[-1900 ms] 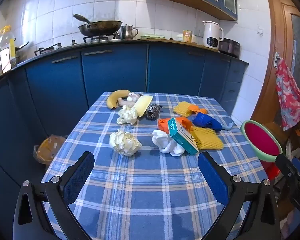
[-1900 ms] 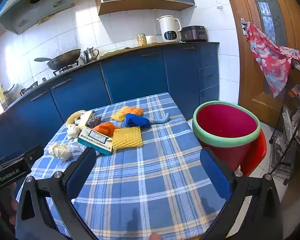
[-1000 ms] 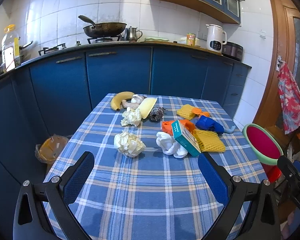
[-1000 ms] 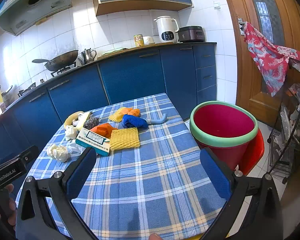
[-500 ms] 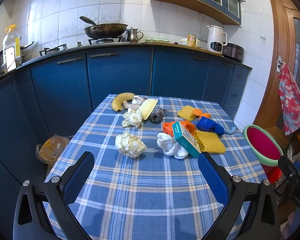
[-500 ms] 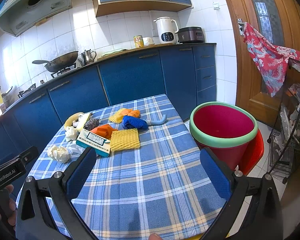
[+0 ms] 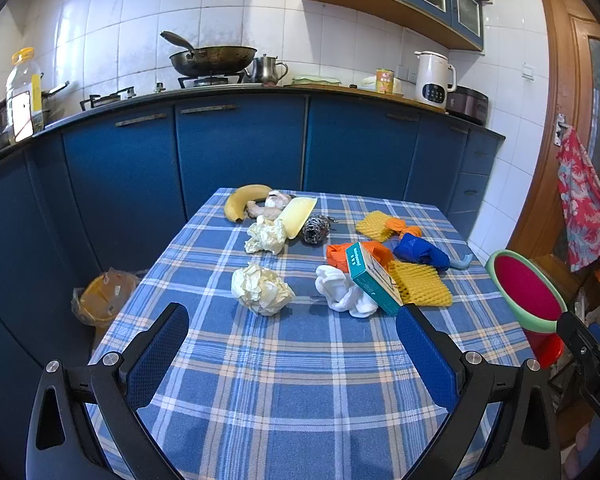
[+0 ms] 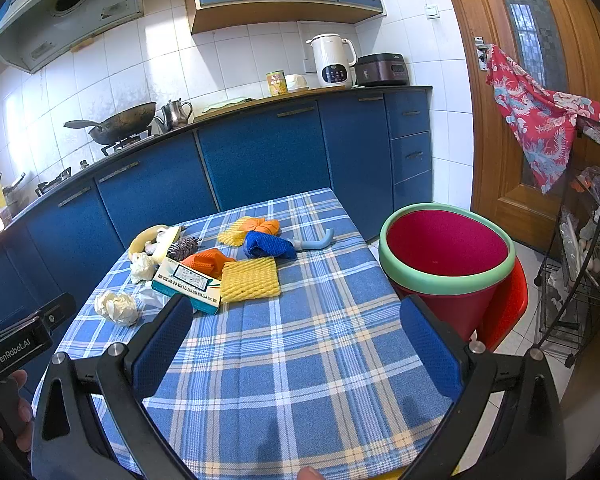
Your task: Collect trash
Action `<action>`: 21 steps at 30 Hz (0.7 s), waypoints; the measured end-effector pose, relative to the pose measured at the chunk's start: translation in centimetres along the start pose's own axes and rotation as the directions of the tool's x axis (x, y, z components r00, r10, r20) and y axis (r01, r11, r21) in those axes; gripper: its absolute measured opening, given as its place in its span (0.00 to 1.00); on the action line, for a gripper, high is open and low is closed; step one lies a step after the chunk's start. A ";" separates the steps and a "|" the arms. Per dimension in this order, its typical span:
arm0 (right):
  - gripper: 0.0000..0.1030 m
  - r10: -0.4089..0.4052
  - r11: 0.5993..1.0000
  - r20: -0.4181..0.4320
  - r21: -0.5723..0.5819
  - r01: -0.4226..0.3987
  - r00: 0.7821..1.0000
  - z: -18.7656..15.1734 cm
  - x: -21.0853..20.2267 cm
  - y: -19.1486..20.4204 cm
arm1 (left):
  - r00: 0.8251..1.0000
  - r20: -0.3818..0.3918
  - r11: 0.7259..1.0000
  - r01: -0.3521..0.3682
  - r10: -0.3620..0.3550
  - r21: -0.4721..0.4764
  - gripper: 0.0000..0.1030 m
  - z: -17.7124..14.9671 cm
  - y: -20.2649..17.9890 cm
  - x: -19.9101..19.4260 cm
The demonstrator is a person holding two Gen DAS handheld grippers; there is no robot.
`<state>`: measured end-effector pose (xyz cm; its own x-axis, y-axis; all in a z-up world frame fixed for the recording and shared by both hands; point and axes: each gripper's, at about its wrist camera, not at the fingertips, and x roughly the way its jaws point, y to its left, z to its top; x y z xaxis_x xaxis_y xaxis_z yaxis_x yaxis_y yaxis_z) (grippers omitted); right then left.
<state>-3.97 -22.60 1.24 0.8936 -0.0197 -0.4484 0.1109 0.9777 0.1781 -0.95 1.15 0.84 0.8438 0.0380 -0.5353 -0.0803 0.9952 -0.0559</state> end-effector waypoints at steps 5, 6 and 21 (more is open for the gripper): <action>0.99 -0.001 1.000 0.001 0.000 0.001 1.000 0.0 0.0 0.0 | 1.000 0.001 1.000 0.000 0.000 0.000 1.00 -0.1 -0.2 0.0; 0.99 -0.001 1.000 0.001 0.000 0.001 1.000 0.0 0.0 0.0 | 1.000 0.001 1.000 0.000 0.000 0.000 1.00 -0.1 -0.2 0.0; 0.99 0.000 1.000 0.001 0.000 0.000 1.000 0.0 0.0 0.0 | 1.000 0.001 1.000 0.000 0.000 0.001 1.00 -0.1 -0.3 0.0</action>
<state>-3.99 -22.62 1.25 0.8942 -0.0203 -0.4472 0.1112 0.9777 0.1779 -0.98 0.88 0.73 0.8442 0.0382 -0.5347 -0.0801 0.9952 -0.0554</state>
